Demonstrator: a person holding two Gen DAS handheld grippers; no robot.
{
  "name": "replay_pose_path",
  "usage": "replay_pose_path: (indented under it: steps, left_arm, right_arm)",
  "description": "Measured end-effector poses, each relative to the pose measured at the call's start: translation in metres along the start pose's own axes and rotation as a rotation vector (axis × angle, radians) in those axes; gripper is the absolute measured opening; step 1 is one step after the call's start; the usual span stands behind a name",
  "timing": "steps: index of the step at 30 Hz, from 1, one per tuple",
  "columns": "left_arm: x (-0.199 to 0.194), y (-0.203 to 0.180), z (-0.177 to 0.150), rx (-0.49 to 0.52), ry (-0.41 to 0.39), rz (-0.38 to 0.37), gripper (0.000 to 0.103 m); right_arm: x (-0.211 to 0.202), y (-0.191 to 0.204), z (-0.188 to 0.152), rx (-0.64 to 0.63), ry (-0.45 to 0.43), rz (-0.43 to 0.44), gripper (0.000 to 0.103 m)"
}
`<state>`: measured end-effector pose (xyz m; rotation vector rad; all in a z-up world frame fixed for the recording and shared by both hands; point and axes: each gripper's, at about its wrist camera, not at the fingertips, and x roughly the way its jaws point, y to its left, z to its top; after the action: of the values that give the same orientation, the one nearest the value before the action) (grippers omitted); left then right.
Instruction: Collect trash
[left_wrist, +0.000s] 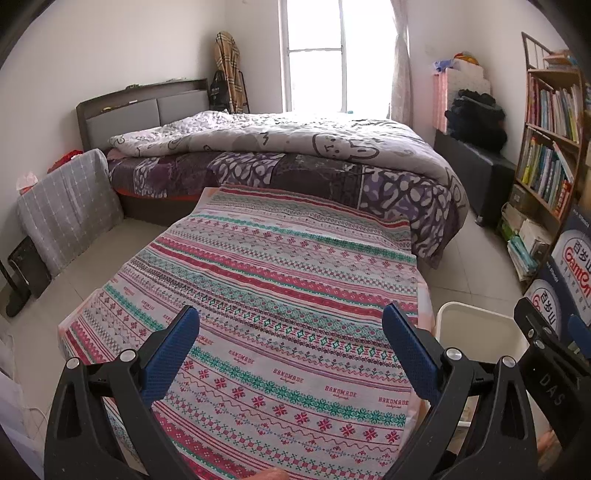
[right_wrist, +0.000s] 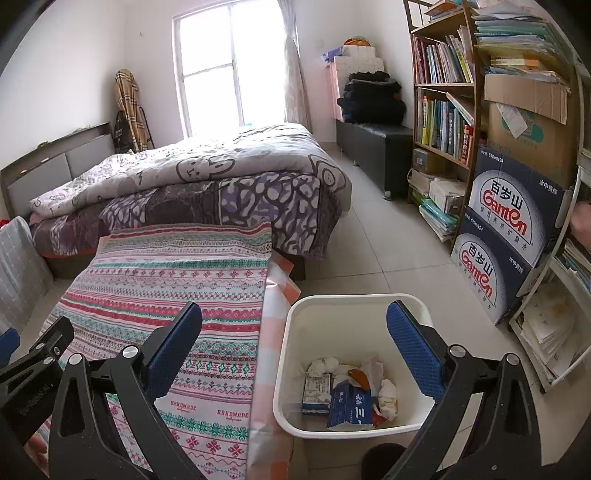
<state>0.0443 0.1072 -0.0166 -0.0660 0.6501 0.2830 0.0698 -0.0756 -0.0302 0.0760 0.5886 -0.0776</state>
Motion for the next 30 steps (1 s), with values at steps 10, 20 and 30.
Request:
replay_pose_path:
  steps: [10, 20, 30]
  left_arm:
    - [0.0017, 0.0021, 0.0009, -0.005, 0.006, 0.001, 0.096]
    - [0.0021, 0.0046, 0.0003, -0.007, -0.001, -0.030, 0.096]
    - [0.0014, 0.0012, -0.0008, 0.010, -0.013, -0.052, 0.088]
  right_arm:
    - [0.0034, -0.0017, -0.0025, -0.008, 0.014, 0.006, 0.096]
    - [0.0090, -0.0054, -0.0050, 0.005, 0.055, 0.032, 0.096]
    - [0.0093, -0.0056, -0.0045, 0.006, 0.056, 0.031, 0.096]
